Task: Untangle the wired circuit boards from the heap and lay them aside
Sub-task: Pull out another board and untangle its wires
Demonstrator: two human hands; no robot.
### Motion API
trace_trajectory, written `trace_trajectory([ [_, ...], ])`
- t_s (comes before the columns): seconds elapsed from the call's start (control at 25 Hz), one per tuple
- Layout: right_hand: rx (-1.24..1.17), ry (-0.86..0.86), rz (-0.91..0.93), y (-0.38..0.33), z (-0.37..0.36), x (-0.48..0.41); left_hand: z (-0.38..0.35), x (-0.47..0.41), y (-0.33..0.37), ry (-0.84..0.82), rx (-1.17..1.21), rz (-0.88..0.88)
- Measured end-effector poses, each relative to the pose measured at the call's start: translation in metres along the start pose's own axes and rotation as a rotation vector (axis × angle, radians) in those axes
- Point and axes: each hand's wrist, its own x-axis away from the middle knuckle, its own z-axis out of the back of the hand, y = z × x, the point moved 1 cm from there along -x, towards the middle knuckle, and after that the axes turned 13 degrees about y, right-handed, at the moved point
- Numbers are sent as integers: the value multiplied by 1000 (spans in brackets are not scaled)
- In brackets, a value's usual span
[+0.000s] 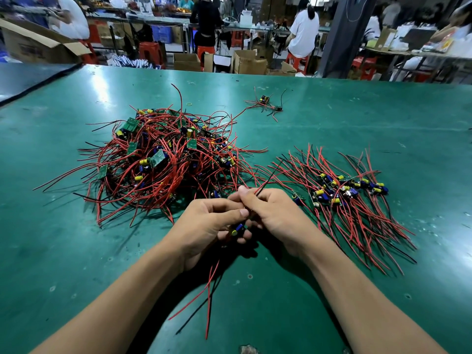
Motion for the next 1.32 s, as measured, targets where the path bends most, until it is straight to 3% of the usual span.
trace_trajectory([
  [0.28,431,304,261,-5,29,-14,1,3,4,-37,-77,13],
  [0.48,435,454,288,-3,37,-20,-2,6,4,-73,-92,20],
  [0.76,446,566,586,-5,34,-15,0,3,3,-73,-97,2],
  [0.92,298,584,470,-2,37,-21,1,0,1,-60,-206,-84],
  [1.08,489,588,638,-1,44,-21,2,-2,-1,-77,-234,-83],
  [1.2,367,527,459,0,45,-23,2,-4,-4,-73,-254,-105],
  [1.32,-70,393,91,-7,38,-21,2,-5,-4,-66,-254,-115],
])
